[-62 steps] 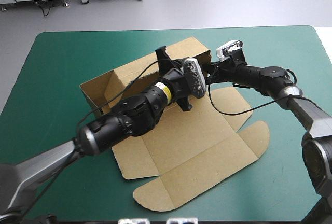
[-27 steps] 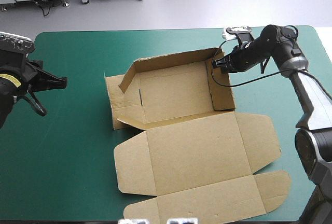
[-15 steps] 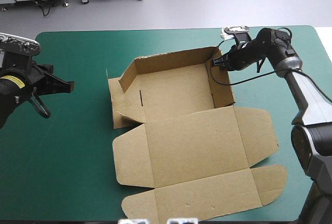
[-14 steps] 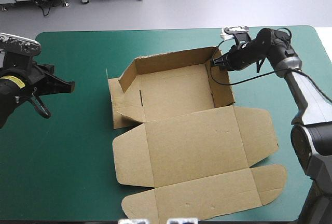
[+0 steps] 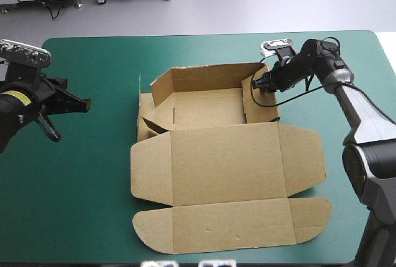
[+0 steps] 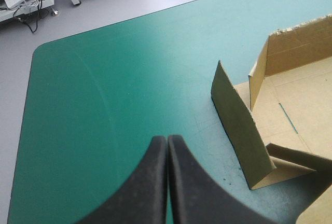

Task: Fold the box

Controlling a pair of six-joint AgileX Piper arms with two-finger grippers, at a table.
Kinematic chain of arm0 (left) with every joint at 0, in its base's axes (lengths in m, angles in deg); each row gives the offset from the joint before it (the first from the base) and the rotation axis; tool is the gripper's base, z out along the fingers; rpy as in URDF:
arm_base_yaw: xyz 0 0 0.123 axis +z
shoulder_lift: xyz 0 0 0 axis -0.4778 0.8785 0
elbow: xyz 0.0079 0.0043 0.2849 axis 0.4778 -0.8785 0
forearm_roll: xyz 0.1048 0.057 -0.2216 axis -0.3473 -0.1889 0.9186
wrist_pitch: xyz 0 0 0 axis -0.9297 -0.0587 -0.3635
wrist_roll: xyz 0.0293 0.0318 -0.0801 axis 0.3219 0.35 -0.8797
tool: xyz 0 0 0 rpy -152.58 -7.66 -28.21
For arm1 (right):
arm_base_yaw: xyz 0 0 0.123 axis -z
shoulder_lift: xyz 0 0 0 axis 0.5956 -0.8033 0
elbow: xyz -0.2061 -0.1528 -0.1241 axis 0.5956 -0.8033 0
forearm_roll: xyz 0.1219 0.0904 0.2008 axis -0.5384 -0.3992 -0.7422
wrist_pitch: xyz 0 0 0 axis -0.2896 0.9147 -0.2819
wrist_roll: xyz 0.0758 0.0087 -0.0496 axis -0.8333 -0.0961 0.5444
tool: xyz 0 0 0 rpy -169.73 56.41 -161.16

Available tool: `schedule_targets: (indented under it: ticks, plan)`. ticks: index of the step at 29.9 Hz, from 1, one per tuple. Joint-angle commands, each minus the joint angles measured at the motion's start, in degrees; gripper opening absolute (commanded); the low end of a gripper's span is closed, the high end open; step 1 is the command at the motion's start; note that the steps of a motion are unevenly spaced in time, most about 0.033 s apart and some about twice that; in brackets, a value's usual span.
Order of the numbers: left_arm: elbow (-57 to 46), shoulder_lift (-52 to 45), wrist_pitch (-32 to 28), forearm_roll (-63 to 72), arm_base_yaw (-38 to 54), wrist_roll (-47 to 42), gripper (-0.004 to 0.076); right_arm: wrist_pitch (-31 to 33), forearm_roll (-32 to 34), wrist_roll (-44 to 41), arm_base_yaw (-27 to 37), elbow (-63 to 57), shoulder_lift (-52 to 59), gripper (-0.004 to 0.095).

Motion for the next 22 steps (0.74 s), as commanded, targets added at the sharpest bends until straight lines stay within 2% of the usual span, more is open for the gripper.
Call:
schedule_targets:
  ticks: [1, 6, 13, 15, 17, 22]
  plan:
    - [1.72, -0.98, -3.39, -0.01, 0.09, 0.13, -0.0002, -1.54, -0.60, 0.63, 0.00, 2.92, 3.44, 0.0408]
    - [1.72, -0.98, -3.39, -0.01, 0.09, 0.18, -0.0002, 1.48, -0.04, 0.63, 0.00, 8.93, 3.54, 0.0405]
    - [1.72, -0.98, -4.19, -0.25, 0.09, 0.42, -0.0002, 11.82, 6.27, -0.34, 0.00, 23.00, 3.54, 0.0405]
    - [1.72, -0.98, -4.49, -0.25, 0.09, 1.11, -0.0002, 15.78, 6.90, -6.59, 0.00, 26.52, 3.54, 0.0405]
    - [1.72, -0.98, -4.63, -0.25, 0.09, 1.38, -0.0002, 15.78, 6.29, -12.28, 0.11, 27.17, 4.13, 0.0405]
    - [1.72, -0.98, -4.63, -0.25, 0.09, 1.79, -0.0002, 15.78, -0.68, -12.42, 0.11, 24.53, 4.50, 0.0405]
